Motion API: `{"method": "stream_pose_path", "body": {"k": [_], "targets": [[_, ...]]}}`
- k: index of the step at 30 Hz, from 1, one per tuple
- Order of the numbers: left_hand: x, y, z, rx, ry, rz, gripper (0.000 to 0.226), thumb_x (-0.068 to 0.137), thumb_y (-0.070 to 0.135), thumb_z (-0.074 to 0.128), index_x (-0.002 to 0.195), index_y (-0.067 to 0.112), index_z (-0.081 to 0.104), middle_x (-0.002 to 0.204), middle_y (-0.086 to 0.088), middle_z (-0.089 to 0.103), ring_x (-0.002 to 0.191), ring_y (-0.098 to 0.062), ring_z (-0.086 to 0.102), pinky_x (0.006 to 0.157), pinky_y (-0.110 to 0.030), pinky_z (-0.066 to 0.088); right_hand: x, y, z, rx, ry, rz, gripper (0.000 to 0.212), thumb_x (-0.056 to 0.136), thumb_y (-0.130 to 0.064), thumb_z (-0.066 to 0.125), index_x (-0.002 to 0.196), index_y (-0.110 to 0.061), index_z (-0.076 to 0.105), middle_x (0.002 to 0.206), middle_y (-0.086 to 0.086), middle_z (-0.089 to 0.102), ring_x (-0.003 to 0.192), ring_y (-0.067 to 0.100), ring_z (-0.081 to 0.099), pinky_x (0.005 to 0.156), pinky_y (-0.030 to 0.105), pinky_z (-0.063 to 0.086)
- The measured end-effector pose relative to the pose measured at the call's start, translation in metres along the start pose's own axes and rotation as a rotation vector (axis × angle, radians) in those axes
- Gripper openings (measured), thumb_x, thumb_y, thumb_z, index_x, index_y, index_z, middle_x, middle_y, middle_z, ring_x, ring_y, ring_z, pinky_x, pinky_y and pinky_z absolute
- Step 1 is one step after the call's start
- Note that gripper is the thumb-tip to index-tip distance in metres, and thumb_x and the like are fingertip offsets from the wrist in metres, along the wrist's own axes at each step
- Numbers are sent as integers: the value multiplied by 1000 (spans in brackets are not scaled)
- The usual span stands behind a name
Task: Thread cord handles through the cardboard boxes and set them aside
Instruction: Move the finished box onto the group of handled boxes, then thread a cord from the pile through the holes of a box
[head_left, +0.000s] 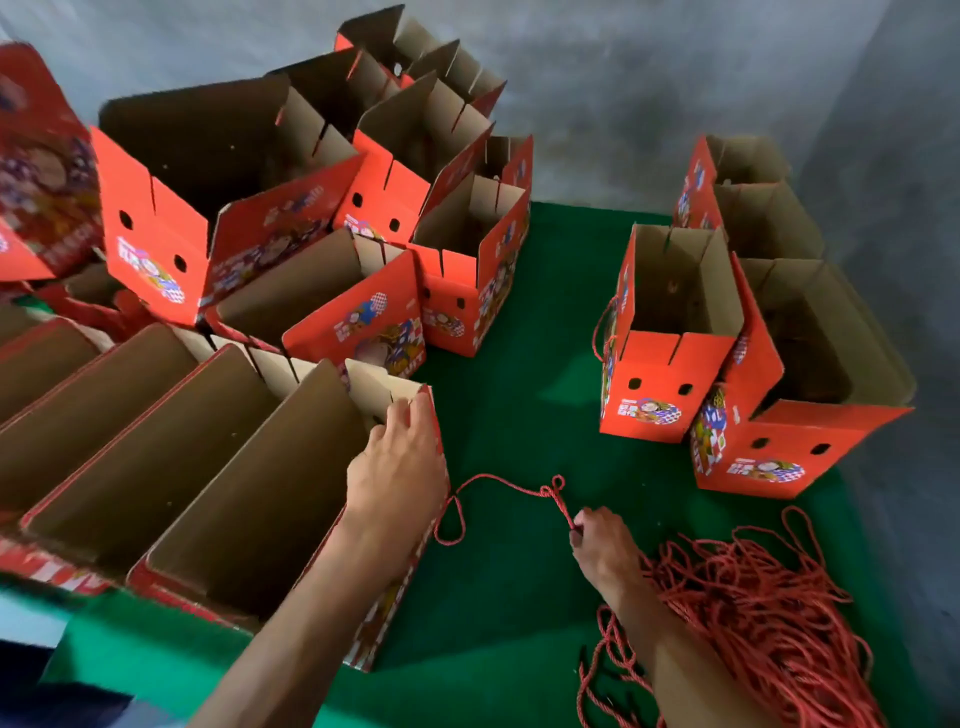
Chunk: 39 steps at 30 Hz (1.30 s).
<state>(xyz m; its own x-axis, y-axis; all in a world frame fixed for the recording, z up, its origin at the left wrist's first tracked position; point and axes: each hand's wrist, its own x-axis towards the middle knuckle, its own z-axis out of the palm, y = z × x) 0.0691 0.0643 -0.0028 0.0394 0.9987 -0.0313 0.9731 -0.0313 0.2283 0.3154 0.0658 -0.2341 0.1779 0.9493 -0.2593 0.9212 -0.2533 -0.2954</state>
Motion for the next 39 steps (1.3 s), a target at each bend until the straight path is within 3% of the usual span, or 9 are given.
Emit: {"method": "stream_pose_path", "body": {"k": [4, 7, 12, 18, 21, 26, 32, 35, 39], "targets": [[-4, -13, 1, 60, -37, -70, 59, 102, 13, 52, 152, 15, 21, 127, -12, 64, 105, -34, 70, 79, -47, 61, -21, -3, 3, 31, -44, 48, 18, 98, -35, 63, 94, -19, 69, 91, -4, 69, 80, 12, 65, 70, 28, 52], [-7, -19, 1, 56, -118, -88, 31, 102, 16, 53, 131, 10, 46, 115, -12, 67, 99, -32, 68, 76, -42, 59, -31, -3, 2, 172, 9, 68, 16, 98, -35, 62, 91, -20, 61, 91, -4, 63, 81, 13, 62, 67, 29, 47], [-15, -12, 5, -61, -283, 29, 23, 100, 22, 49, 120, 12, 55, 117, -11, 65, 101, -34, 64, 77, -39, 51, -48, -24, -23, 913, 158, 178, 8, 101, -14, 62, 96, -10, 57, 85, 5, 66, 71, 17, 64, 67, 33, 50], [-23, 6, 3, -144, -448, 109, 38, 93, 25, 51, 131, 20, 49, 123, -4, 65, 99, -25, 61, 81, -35, 49, -88, -33, -68, 1421, 151, 52, 11, 100, -13, 65, 111, -14, 65, 68, 12, 63, 45, 17, 47, 41, 29, 39], [-31, 21, 4, -137, -506, 157, 46, 92, 25, 51, 137, 21, 43, 130, -6, 61, 111, -30, 61, 90, -40, 50, -103, -35, -78, 1538, 170, 91, 10, 97, -11, 70, 104, -5, 72, 70, 15, 65, 49, 19, 55, 44, 27, 46], [-38, 42, 3, -141, -521, 195, 46, 91, 29, 49, 135, 19, 44, 134, -8, 60, 117, -34, 61, 99, -46, 51, -118, -26, -65, 1917, 54, 99, 22, 95, 14, 55, 116, 16, 61, 104, 30, 71, 88, 31, 76, 80, 31, 64], [-33, 47, 4, -321, -551, 172, 45, 91, 24, 48, 135, 17, 45, 126, -7, 63, 109, -33, 66, 90, -47, 59, -125, 9, -16, 1478, 18, 409, 32, 99, 10, 53, 131, 8, 53, 88, 18, 63, 66, 21, 66, 56, 24, 55], [-27, 47, 10, -461, -592, 161, 34, 101, 19, 46, 135, 15, 48, 126, -9, 63, 109, -32, 66, 91, -47, 59, -133, 25, 2, 1001, -65, 367, 11, 97, 8, 52, 102, -1, 57, 59, 3, 53, 51, 17, 46, 50, 31, 41], [-27, 42, 20, -576, -585, 93, 24, 100, 17, 48, 124, 18, 55, 116, -5, 67, 102, -24, 67, 84, -39, 55, -136, 23, 5, 410, 51, 200, 32, 98, -20, 65, 66, -22, 59, 52, -8, 51, 45, 5, 44, 47, 29, 38]]}}
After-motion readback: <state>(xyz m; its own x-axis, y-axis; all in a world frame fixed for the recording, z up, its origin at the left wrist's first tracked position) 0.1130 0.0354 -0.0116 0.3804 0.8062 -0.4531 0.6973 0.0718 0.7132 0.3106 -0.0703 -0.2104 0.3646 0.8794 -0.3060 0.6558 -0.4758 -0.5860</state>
